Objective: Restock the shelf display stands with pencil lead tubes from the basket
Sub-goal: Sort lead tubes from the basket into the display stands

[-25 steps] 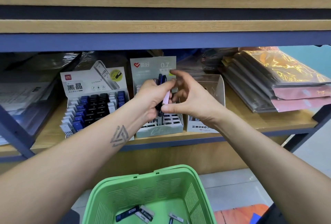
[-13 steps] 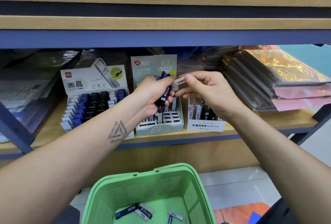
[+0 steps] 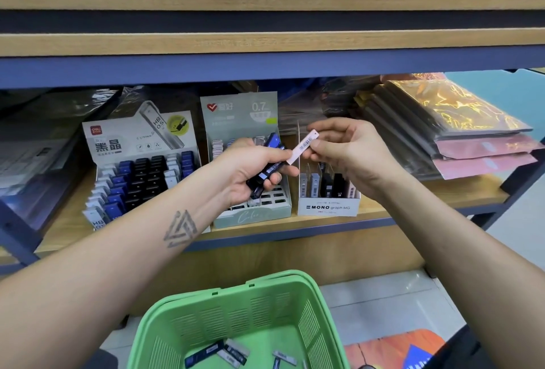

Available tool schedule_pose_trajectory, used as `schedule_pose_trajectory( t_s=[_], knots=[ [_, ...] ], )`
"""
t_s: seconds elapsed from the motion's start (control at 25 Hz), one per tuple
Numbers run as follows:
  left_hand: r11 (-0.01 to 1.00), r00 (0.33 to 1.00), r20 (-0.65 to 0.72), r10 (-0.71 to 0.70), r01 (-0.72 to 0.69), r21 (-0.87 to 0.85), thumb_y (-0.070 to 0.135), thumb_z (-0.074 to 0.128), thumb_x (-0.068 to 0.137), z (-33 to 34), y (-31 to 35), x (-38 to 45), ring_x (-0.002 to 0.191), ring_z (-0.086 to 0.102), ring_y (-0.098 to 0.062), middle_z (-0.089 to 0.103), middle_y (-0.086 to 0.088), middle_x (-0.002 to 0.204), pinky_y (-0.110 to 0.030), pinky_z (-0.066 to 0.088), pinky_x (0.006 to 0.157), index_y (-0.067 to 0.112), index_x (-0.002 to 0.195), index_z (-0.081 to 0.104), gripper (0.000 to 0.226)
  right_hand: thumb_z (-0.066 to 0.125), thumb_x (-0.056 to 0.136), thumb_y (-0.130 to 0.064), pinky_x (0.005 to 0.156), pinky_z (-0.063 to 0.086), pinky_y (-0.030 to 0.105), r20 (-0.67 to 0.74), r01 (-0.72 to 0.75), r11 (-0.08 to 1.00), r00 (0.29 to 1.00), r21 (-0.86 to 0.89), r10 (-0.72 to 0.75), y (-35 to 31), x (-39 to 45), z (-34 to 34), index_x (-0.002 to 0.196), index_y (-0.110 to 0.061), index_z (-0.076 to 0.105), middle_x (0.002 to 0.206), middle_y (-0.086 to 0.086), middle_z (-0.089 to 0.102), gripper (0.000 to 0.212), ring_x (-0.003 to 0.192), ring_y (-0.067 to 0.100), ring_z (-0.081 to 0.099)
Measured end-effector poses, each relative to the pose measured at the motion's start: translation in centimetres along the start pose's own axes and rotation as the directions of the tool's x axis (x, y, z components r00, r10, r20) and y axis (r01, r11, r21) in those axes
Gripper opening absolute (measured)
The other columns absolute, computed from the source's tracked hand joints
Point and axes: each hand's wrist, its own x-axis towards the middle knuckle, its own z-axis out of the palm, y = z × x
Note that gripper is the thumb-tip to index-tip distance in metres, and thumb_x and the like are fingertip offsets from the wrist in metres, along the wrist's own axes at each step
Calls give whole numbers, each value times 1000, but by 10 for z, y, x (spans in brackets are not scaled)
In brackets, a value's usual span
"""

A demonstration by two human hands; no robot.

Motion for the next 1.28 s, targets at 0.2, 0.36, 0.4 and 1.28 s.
schedule_pose_trajectory(
  t_s=[0.2, 0.36, 0.4, 1.28],
  knots=[
    [1000, 1000, 18, -16, 16, 17, 8, 65, 96, -12, 5, -6, 41, 47, -11, 72, -24, 83, -18, 37, 33, -12, 120, 57, 33, 70, 91, -2, 73, 59, 24, -22, -16, 1000, 1000, 15, 16, -2, 4, 9, 110, 0, 70, 93, 21, 76, 19, 88, 29, 75],
    [996, 998, 8, -57, 57, 62, 8, 62, 97, -31, 17, -9, 39, 48, -9, 72, -20, 77, -16, 36, 31, -7, 113, 59, 22, 72, 89, 0, 72, 60, 24, -52, -54, 998, 997, -19, 53, 0, 7, 18, 108, 1, 70, 90, 19, 76, 19, 85, 28, 76],
    [996, 998, -4, -57, 57, 64, 8, 61, 98, -37, 21, -10, 38, 48, -8, 71, -17, 74, -16, 36, 31, -4, 108, 60, 17, 73, 88, 1, 71, 60, 24, -55, -61, 997, 997, -40, 59, 1, 8, 21, 108, 1, 69, 89, 19, 76, 20, 83, 28, 76],
    [995, 999, 14, 47, -48, 88, 14, 70, 93, -40, 20, -10, 42, 46, -11, 62, -10, 69, -18, 34, 32, -2, 104, 65, 20, 79, 84, -6, 75, 63, 35, -171, -59, 792, 984, -607, -57, -3, 11, 4, 91, -12, 74, 83, 6, 76, 10, 75, 18, 75]
  ],
)
